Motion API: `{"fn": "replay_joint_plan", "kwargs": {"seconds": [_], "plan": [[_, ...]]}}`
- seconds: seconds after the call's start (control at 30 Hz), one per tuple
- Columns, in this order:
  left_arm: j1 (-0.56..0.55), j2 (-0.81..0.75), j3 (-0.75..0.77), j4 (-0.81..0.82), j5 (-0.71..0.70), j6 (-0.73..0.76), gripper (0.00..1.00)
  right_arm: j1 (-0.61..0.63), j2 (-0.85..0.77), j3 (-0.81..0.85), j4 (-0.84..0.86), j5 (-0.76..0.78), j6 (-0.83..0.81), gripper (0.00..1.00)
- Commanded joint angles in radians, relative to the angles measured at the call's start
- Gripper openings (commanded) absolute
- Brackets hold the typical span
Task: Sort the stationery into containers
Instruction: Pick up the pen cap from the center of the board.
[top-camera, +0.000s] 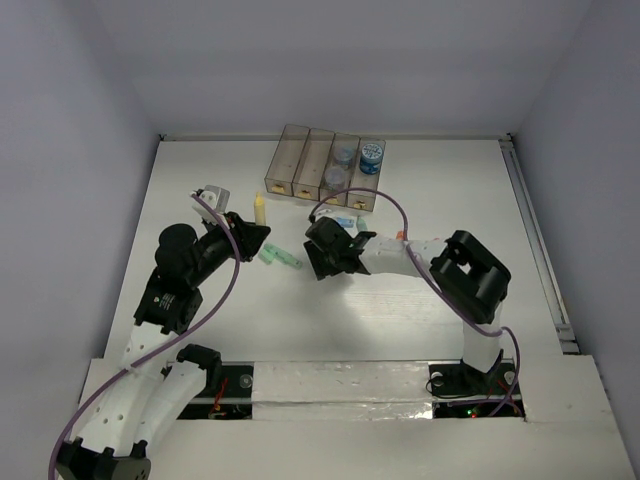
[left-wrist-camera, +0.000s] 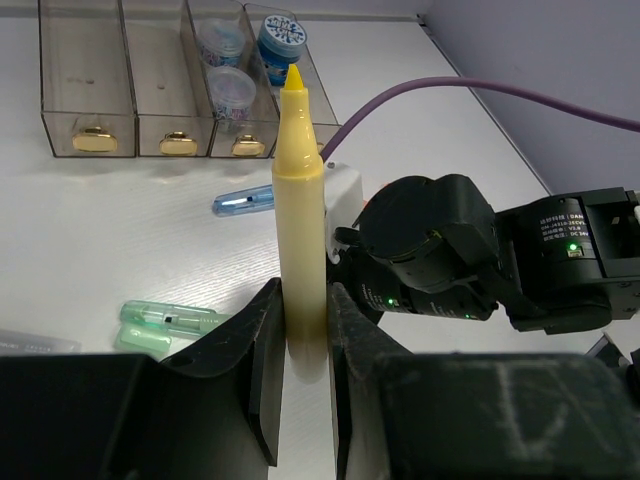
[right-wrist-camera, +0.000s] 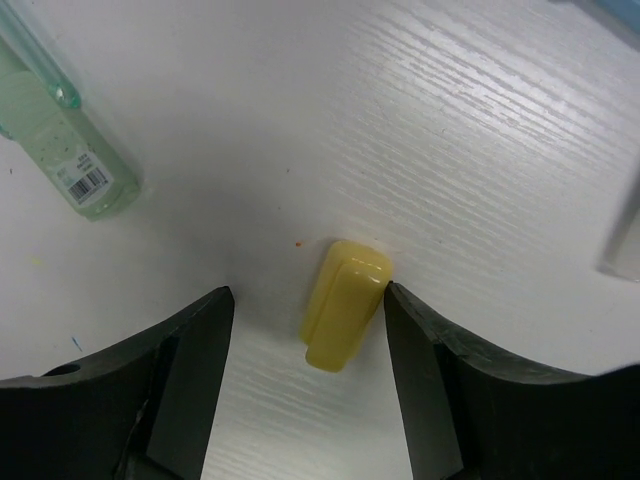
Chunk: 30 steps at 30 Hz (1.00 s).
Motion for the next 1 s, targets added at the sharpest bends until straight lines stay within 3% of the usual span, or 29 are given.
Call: {"fn": "replay_joint_plan", "kwargs": {"seconds": [0.0, 0.33, 0.6, 0.77, 0.97], "plan": [[0.004, -0.013, 0.029, 0.045, 0.012, -0.002, 0.00, -0.004, 0.054, 0.007, -0.060, 0.026, 0.002, 0.65], [0.004, -0.011, 0.026, 0.045, 0.012, -0.004, 0.00, -0.004, 0.075, 0.030, -0.070, 0.065, 0.024, 0.47], [0.004, -0.013, 0.026, 0.046, 0.015, -0.005, 0.00, -0.015, 0.077, 0.042, -0.080, 0.103, 0.033, 0.17], [0.004, -0.001, 0.021, 0.055, 0.040, -0.011, 0.00, -0.051, -0.050, 0.059, -0.018, 0.108, 0.034, 0.08], [0.004, 0.033, 0.020, 0.059, 0.061, -0.014, 0.00, -0.061, -0.221, 0.104, 0.162, 0.102, 0.053, 0.04]]}}
